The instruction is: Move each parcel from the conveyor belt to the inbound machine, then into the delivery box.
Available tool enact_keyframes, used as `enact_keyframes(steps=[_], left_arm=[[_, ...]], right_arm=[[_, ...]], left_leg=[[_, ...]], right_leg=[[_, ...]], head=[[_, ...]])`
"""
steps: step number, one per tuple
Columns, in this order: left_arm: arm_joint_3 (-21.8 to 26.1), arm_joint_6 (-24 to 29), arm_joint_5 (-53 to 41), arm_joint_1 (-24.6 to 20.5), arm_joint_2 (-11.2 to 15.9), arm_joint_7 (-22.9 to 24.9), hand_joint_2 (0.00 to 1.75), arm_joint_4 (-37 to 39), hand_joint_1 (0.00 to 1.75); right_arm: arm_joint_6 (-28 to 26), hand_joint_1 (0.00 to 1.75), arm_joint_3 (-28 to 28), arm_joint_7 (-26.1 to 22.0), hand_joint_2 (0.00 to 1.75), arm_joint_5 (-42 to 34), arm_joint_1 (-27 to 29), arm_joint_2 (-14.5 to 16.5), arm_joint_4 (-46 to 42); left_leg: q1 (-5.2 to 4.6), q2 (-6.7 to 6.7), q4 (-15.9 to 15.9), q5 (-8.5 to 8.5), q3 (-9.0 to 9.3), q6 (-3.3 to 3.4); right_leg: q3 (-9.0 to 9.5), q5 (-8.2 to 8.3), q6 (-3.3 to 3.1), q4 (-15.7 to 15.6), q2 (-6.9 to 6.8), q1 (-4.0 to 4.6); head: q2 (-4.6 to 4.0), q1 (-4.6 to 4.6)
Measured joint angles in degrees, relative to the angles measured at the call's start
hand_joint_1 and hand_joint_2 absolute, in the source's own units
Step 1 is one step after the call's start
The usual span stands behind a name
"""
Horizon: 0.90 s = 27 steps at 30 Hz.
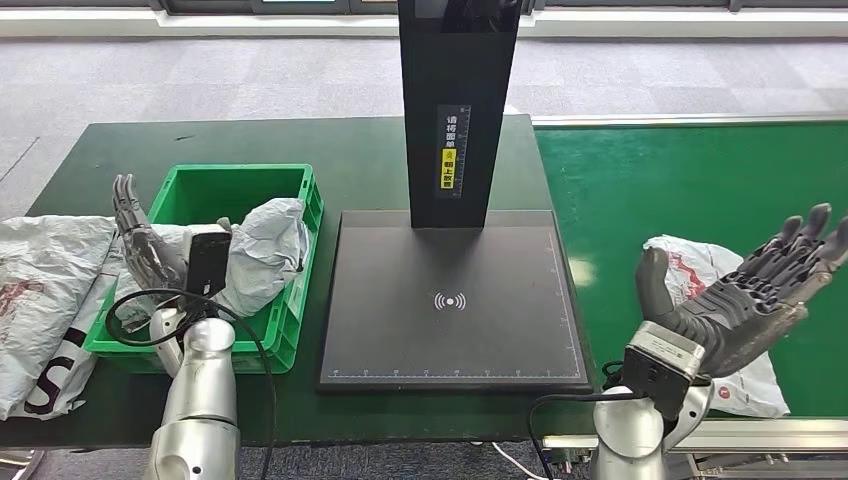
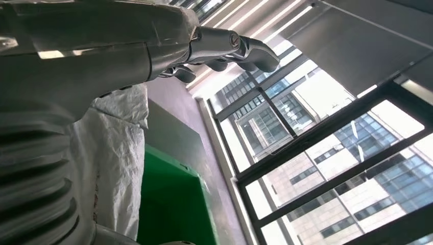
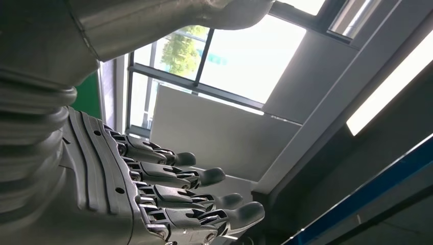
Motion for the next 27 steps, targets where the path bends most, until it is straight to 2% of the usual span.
enact_keyframes(steps=[3, 7, 11, 16, 19, 22, 25, 27], left_arm=[[-2.4, 0.0, 10.0, 1.4, -0.4, -1.6, 1.75, -1.9, 0.0], [-8.8, -1.5, 21.4, 3.9, -0.2, -1.9, 1.75, -5.5, 0.0], [-18.0, -11.8, 37.1, 9.2, 1.7, -1.9, 1.75, -14.1, 0.0], [-26.5, -26.1, 47.4, 17.8, 4.0, -2.0, 1.75, -26.5, 0.0], [-29.4, -34.1, 51.2, 22.2, 4.4, -2.0, 1.75, -32.7, 0.0], [-31.0, -41.0, 53.8, 24.9, 4.6, -2.0, 1.75, -36.2, 0.0], [-31.5, -43.4, 53.5, 26.2, 4.7, -1.9, 1.75, -38.1, 0.0], [-31.5, -43.9, 53.4, 26.7, 4.7, -1.9, 1.75, -38.8, 0.0]], right_arm=[[0.0, 0.0, -0.5, 0.0, 1.75, 0.1, 0.0, 0.0, 0.4], [0.0, 0.0, -2.0, 0.3, 1.75, 2.0, 0.0, 0.0, 1.1], [0.0, 0.0, -8.6, 4.5, 1.75, 10.8, -1.9, 0.0, 4.7], [0.0, 0.0, -22.1, 10.4, 1.75, 24.2, -8.1, 0.6, 11.2], [0.0, 0.0, -29.7, 16.1, 1.75, 29.1, -11.4, 0.0, 15.4], [0.0, 0.0, -34.5, 22.2, 1.75, 31.4, -13.9, -2.1, 20.8], [0.0, 0.0, -37.1, 28.2, 1.75, 33.5, -16.0, -4.8, 26.9], [0.0, 0.0, -38.0, 30.2, 1.75, 34.2, -16.8, -6.2, 30.1]], left_leg=[[0.0, -0.03, 0.0, 0.0, -0.01, 0.0], [0.0, -0.03, 0.0, -0.02, -0.03, 0.0], [-0.01, -0.01, 0.0, -0.05, -0.04, 0.01], [-0.02, -0.01, 0.0, -0.06, -0.03, 0.03], [-0.03, -0.01, 0.0, -0.09, -0.03, 0.07], [-0.04, 0.0, 0.0, -0.12, -0.02, 0.11], [-0.05, 0.01, 0.0, -0.13, -0.01, 0.12], [-0.05, 0.0, 0.0, -0.12, 0.0, 0.12]], right_leg=[[0.0, 0.0, 0.0, 0.0, -0.02, 0.0], [0.01, 0.0, 0.0, 0.0, -0.02, 0.0], [0.0, 0.0, 0.01, 0.0, -0.01, -0.01], [-0.01, -0.01, 0.01, 0.0, 0.0, -0.02], [0.0, -0.04, 0.06, -0.1, -0.01, -0.03], [0.01, -0.06, 0.08, -0.1, -0.01, -0.03], [0.02, -0.05, 0.08, -0.1, -0.01, -0.04], [0.02, -0.05, 0.08, -0.1, -0.01, -0.04]], head=[[0.0, 0.0], [0.0, 0.0], [0.0, -0.01], [0.0, 0.0], [0.0, 0.0], [0.0, 0.0], [0.0, 0.0], [0.0, 0.0]])
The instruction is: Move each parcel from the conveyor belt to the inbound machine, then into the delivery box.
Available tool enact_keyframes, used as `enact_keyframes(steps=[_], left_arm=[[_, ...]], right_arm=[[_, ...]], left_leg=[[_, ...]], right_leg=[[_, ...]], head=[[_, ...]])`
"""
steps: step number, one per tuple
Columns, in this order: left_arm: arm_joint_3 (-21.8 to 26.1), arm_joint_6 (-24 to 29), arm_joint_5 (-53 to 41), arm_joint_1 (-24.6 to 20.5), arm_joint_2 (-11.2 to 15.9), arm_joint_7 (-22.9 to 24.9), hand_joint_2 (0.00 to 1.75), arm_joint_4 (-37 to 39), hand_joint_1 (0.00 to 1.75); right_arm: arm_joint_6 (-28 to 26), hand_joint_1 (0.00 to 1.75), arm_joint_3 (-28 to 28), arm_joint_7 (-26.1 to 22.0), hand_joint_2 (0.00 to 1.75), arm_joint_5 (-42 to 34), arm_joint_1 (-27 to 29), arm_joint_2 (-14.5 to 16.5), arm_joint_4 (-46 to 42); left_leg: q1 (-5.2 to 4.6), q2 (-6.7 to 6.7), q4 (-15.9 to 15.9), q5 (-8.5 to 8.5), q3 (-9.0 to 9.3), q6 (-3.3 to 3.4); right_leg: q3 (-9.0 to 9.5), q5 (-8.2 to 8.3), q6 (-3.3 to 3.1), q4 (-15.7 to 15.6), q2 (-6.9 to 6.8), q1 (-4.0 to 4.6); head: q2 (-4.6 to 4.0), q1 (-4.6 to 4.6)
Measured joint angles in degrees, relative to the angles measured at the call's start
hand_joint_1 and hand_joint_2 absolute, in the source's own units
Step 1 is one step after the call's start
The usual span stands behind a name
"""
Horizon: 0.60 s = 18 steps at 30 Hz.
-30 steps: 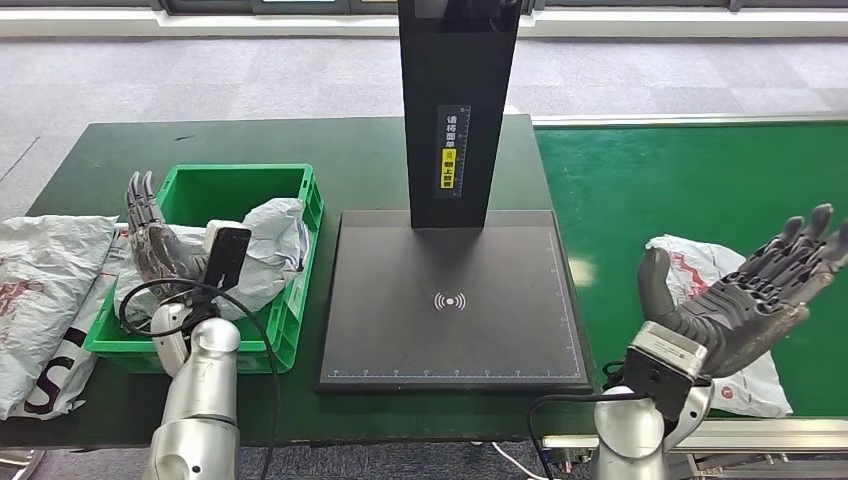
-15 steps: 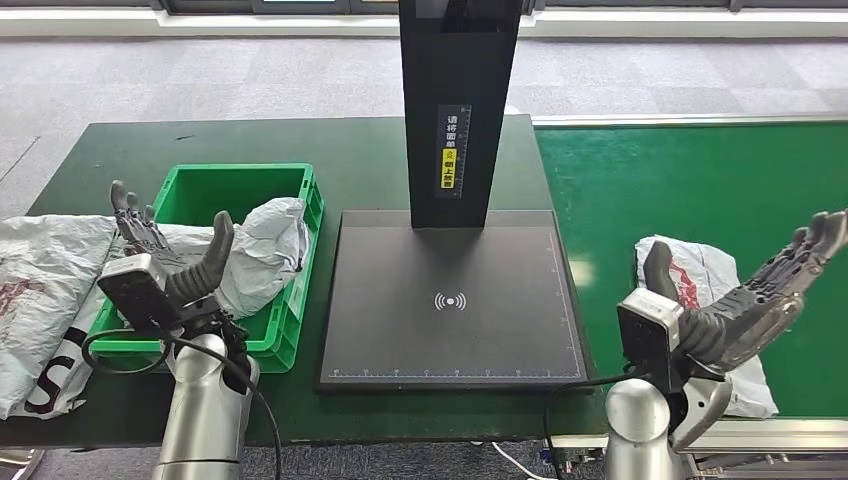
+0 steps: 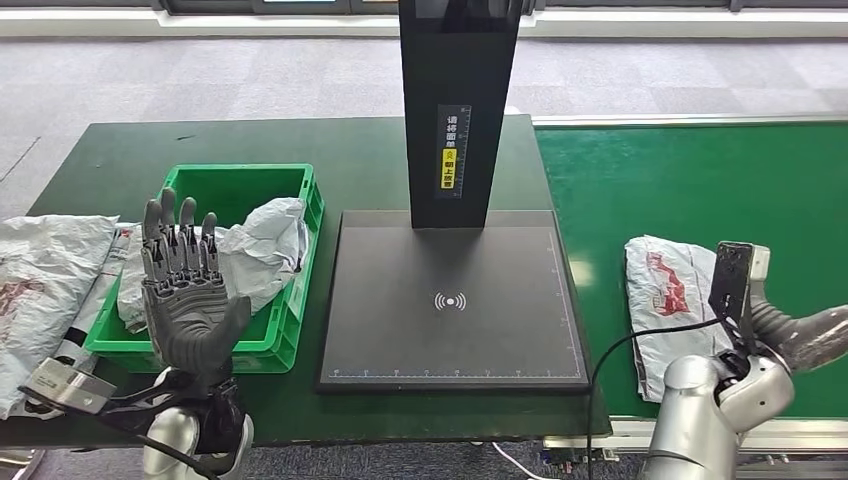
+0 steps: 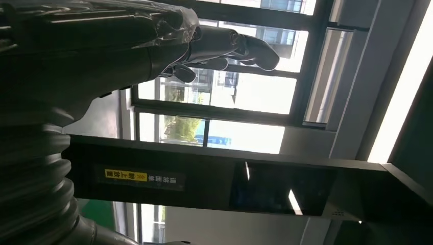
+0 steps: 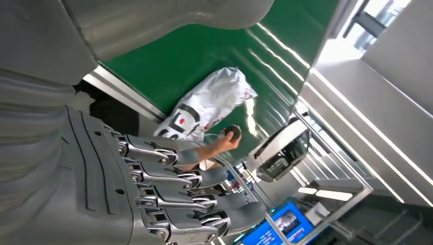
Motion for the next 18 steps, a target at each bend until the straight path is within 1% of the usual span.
enact_keyframes(steps=[4, 7, 9, 14, 18], left_arm=[[0.0, -0.2, 0.0, 0.5, 0.0, 0.0, 1.75, -0.9, 0.0], [0.0, -1.0, 0.1, 0.7, 0.0, 0.0, 1.75, -1.2, 0.0], [0.0, -1.5, -0.1, 0.7, 0.0, 0.0, 1.75, -1.3, 0.0], [0.0, -1.6, -1.2, 0.4, 0.0, 0.0, 1.75, -1.3, 0.0], [0.0, -1.4, -1.6, -0.1, 0.2, 0.0, 1.75, -1.0, 0.0]], right_arm=[[0.0, 0.0, -0.9, 0.8, 1.75, 0.3, -1.1, -1.6, 3.8], [0.0, 0.0, -1.2, 2.8, 1.75, 0.4, -1.9, -2.8, 6.7], [-0.1, 0.0, -1.4, 4.2, 1.75, -1.6, -2.9, -4.1, 10.2], [0.8, 0.0, -2.1, 3.8, 1.75, -9.0, -5.4, -8.3, 21.9], [3.4, 0.0, -2.3, 3.6, 1.75, -10.9, -6.4, -10.3, 29.0]], left_leg=[[0.01, 0.01, 0.0, 0.01, 0.03, -0.01], [0.02, 0.01, 0.0, 0.01, 0.02, -0.01], [0.02, 0.01, 0.0, 0.0, 0.02, -0.01], [-0.02, 0.0, 0.0, 0.0, 0.02, 0.0], [-0.02, 0.0, 0.0, 0.0, 0.02, 0.0]], right_leg=[[0.0, 0.0, 0.0, 0.0, 0.01, 0.01], [0.0, 0.0, 0.0, 0.0, 0.02, 0.02], [0.0, 0.0, 0.0, 0.0, 0.02, 0.02], [0.02, 0.01, 0.01, 0.0, 0.01, -0.02], [0.02, 0.01, 0.01, 0.0, 0.01, -0.02]], head=[[0.0, 0.0], [0.0, 0.0], [0.0, 0.0], [0.0, 0.0], [0.0, 0.0]])
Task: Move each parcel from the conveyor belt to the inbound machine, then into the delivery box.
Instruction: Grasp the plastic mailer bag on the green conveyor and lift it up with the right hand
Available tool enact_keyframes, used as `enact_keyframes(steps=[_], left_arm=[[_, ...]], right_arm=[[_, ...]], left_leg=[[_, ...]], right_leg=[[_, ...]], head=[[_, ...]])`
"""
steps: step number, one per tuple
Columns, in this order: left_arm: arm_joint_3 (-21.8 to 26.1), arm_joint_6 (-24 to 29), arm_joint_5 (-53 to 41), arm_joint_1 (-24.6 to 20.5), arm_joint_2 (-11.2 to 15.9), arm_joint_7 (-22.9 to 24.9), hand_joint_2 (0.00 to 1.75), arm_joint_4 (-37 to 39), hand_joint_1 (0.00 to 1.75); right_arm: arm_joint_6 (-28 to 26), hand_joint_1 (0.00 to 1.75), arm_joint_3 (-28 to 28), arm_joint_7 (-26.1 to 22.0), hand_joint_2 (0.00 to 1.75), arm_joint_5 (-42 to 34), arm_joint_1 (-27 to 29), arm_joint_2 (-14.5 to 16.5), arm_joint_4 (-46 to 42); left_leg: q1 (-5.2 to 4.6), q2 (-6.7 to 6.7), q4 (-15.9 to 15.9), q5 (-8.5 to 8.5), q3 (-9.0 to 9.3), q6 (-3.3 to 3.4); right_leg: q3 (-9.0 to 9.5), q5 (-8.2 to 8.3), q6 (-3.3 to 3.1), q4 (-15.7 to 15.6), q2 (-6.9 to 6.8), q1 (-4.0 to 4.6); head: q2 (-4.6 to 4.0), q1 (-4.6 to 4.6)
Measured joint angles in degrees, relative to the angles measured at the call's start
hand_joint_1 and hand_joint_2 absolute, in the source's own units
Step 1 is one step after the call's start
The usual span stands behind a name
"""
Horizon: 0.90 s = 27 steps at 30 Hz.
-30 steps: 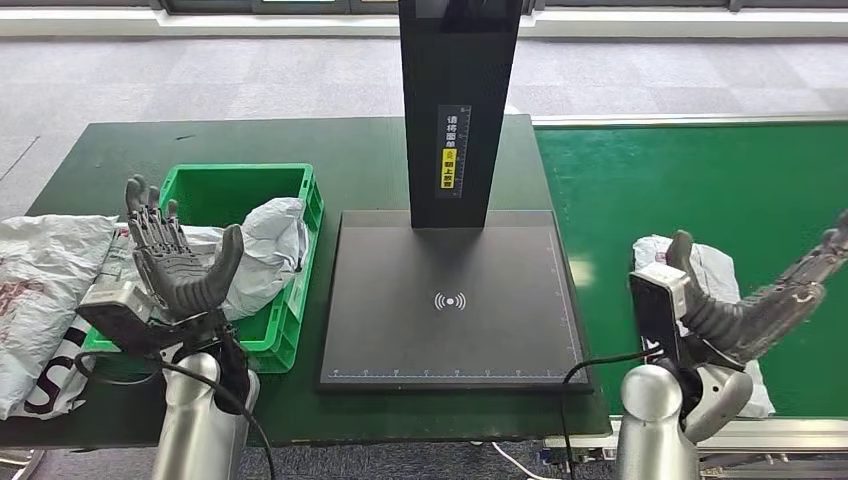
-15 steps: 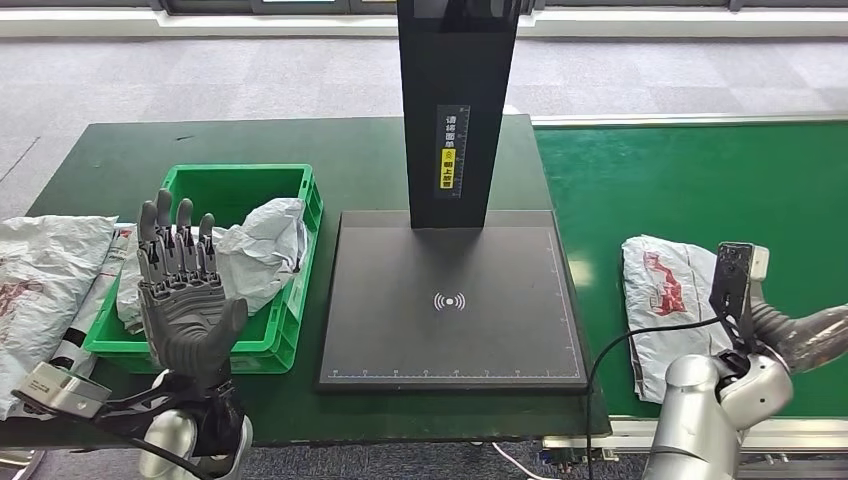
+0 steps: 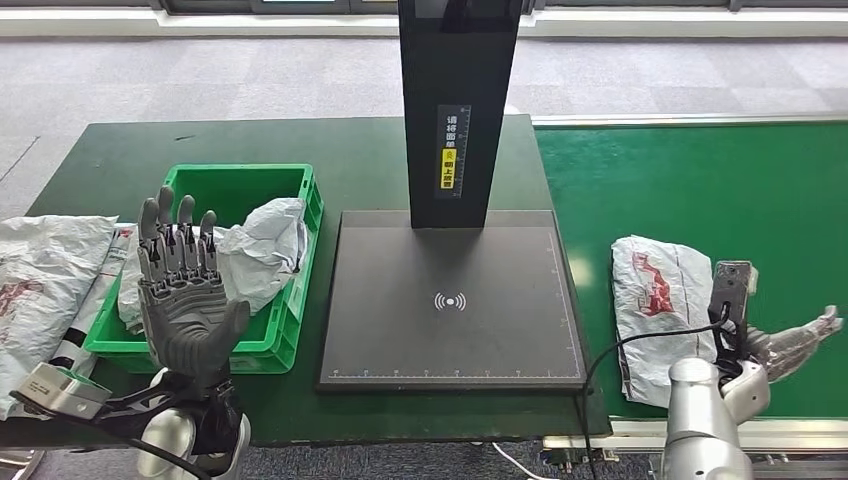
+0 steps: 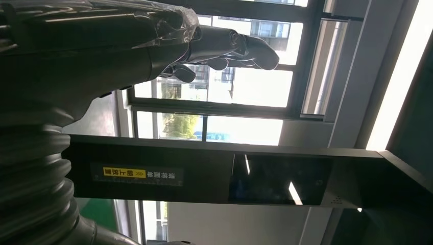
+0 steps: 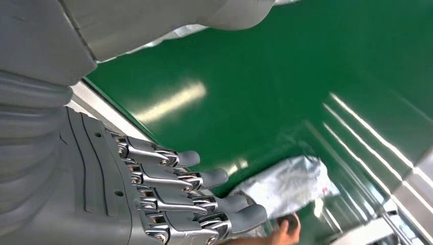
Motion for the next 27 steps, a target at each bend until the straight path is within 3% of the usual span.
enact_keyframes(steps=[6, 15, 27], left_arm=[[0.0, 0.1, -1.2, -0.2, 0.1, 0.0, 1.75, 0.7, 0.0], [0.0, -0.9, -1.9, -0.3, 0.3, 0.0, 1.75, 1.0, 0.0], [0.0, -0.9, -2.7, -0.4, 0.4, 0.0, 1.75, 1.1, 0.0]], right_arm=[[5.3, 0.0, 0.0, 3.6, 1.75, 1.3, -1.5, -1.7, 6.5], [19.7, 0.0, 0.0, 4.7, 1.75, 2.5, -3.0, -3.0, 12.1], [21.8, 0.0, 0.0, 5.6, 1.75, 3.4, -3.5, -3.3, 13.8]], left_leg=[[0.02, 0.0, 0.0, 0.0, -0.01, 0.0], [0.01, -0.01, 0.0, 0.0, -0.02, 0.0], [0.01, -0.01, 0.0, 0.0, -0.02, 0.0]], right_leg=[[-0.02, -0.01, -0.01, 0.0, 0.0, 0.02], [-0.01, -0.01, 0.0, 0.0, -0.01, 0.0], [-0.01, -0.01, 0.0, 0.0, -0.01, 0.01]], head=[[0.0, 0.0], [0.0, 0.0], [0.0, 0.0]])
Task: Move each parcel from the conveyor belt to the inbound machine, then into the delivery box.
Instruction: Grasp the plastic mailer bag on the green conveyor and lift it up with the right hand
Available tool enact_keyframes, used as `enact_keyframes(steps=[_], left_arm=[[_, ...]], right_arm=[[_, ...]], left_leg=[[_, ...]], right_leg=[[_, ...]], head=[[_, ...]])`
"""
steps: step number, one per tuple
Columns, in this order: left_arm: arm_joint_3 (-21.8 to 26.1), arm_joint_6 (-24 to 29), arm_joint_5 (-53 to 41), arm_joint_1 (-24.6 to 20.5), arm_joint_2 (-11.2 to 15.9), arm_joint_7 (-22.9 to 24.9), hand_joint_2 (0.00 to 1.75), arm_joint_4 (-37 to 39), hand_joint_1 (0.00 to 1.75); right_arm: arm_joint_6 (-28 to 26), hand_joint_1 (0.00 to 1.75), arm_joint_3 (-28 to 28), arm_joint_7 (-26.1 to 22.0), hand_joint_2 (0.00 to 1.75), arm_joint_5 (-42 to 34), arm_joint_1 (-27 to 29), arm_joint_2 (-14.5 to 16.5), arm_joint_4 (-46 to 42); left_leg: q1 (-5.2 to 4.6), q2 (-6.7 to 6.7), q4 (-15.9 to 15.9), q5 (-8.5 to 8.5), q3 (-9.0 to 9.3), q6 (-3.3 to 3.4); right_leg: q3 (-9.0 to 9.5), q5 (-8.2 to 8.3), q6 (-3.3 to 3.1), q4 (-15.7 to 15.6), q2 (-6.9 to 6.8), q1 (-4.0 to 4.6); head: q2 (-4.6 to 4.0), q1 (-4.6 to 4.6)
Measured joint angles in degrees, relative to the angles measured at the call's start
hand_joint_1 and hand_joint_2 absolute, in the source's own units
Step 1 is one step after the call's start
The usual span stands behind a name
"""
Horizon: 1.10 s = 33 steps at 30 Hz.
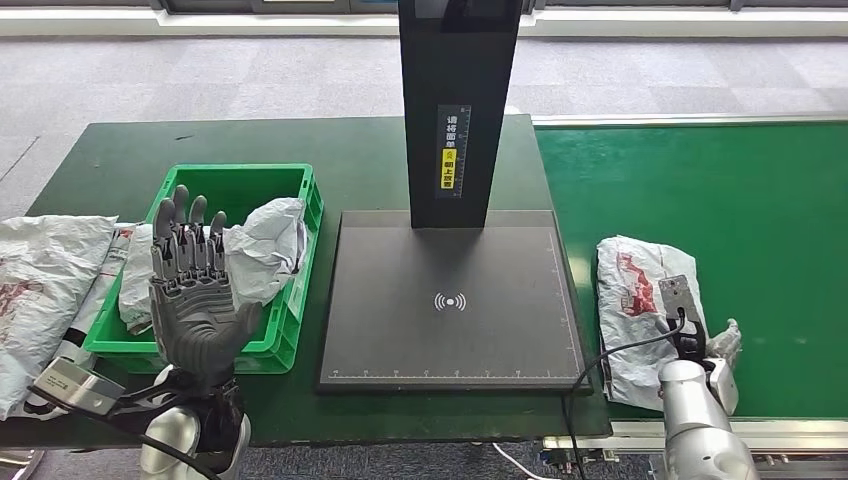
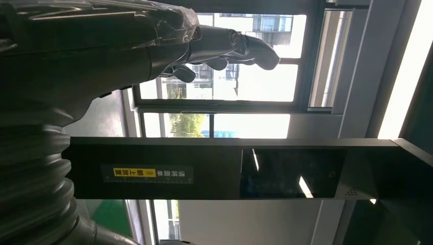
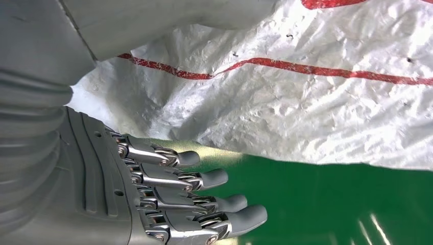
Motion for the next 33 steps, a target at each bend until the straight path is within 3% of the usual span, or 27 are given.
enact_keyframes(steps=[2, 6, 16, 25, 33], left_arm=[[0.0, 0.0, -0.1, 0.0, 0.0, 0.0, 1.75, 0.0, 0.0], [0.0, 0.0, -0.8, 0.0, 0.0, 0.0, 1.75, 0.2, 0.0], [0.0, 0.8, -2.1, 0.2, 0.1, 0.0, 1.75, 0.3, 0.0], [0.0, 2.4, -1.9, 1.9, 0.3, 0.0, 1.75, -1.6, 0.0], [0.0, 2.4, -1.7, 2.5, 0.5, 0.0, 1.75, -2.9, 0.0]], right_arm=[[0.3, 0.0, 0.0, 0.1, 1.75, 0.1, 0.0, 0.0, 0.1], [3.6, 1.75, 0.7, 1.4, 1.75, 1.5, -0.5, -0.1, 0.8], [5.6, 1.75, 2.6, 1.0, 1.75, 2.1, -0.9, -0.1, 1.0], [0.6, 1.75, 3.5, -12.5, 1.75, -6.8, 0.0, 2.9, -5.7], [-0.3, 1.75, 4.3, -13.9, 1.75, -8.4, 0.8, 5.8, -13.3]], left_leg=[[0.0, 0.0, 0.0, 0.0, 0.0, 0.0], [0.0, 0.01, 0.0, 0.0, 0.0, 0.0], [0.0, -0.02, 0.0, 0.0, -0.01, 0.0], [0.01, -0.03, 0.0, 0.0, -0.04, 0.0], [0.0, -0.03, 0.0, 0.01, -0.04, 0.01]], right_leg=[[0.0, 0.0, 0.0, 0.0, 0.0, 0.0], [0.0, 0.0, 0.0, 0.0, 0.01, 0.0], [0.02, 0.0, 0.0, 0.0, -0.02, 0.0], [0.0, 0.0, 0.0, 0.0, -0.04, 0.01], [0.0, 0.0, 0.0, 0.0, -0.04, 0.0]], head=[[0.0, 0.0], [0.0, 0.0], [0.0, 0.0], [0.0, 0.0], [0.0, 0.0]])
